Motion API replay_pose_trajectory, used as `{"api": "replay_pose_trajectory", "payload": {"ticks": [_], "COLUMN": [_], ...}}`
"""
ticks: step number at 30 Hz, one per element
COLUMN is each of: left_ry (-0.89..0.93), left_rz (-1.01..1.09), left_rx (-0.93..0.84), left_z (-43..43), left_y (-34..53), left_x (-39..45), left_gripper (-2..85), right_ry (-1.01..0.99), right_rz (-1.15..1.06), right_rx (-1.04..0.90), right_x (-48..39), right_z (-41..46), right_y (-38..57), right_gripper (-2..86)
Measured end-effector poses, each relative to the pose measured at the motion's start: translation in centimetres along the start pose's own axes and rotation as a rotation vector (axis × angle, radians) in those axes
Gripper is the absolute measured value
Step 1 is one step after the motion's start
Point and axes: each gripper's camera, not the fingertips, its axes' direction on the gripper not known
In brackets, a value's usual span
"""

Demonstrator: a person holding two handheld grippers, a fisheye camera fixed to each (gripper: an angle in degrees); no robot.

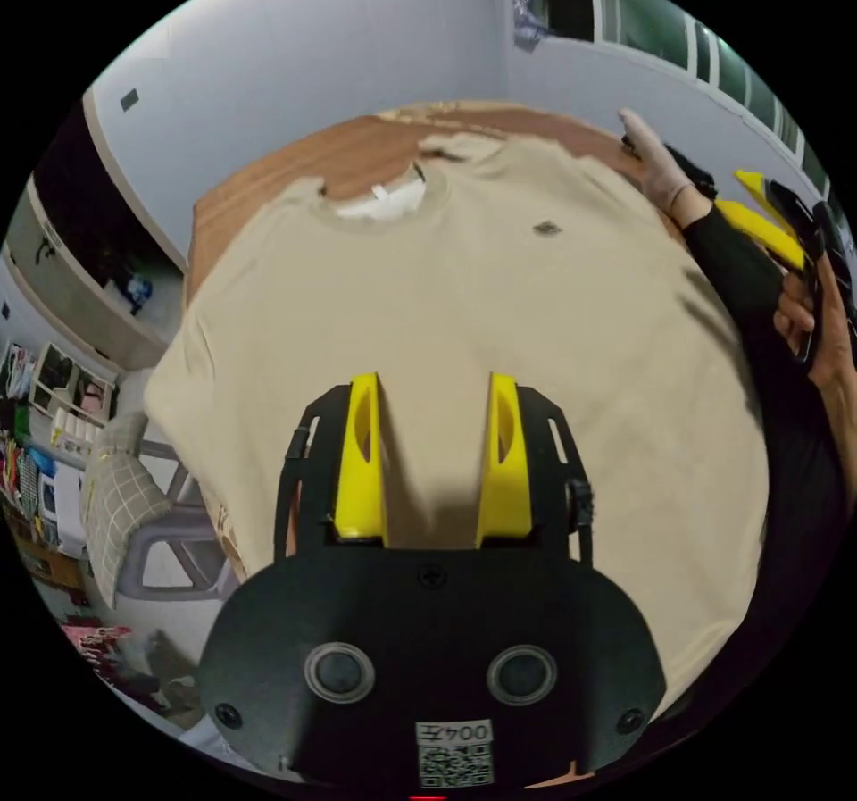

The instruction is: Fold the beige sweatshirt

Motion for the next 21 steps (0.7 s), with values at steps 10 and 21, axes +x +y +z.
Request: {"api": "replay_pose_trajectory", "payload": {"ticks": [10,21], "left_ry": [0.034,0.016], "left_rz": [-0.022,-0.010], "left_rx": [0.029,0.046], "left_z": [-0.1,-1.1], "left_y": [1.1,2.2], "left_x": [-1.3,-1.5], "left_gripper": [15.8,16.2], "right_ry": [0.248,0.508], "right_rz": [-0.120,0.129], "right_rx": [-0.037,-0.166], "right_x": [-2.8,8.5], "right_z": [5.3,14.3], "right_y": [-4.7,-19.8], "right_gripper": [18.3,17.5]}}
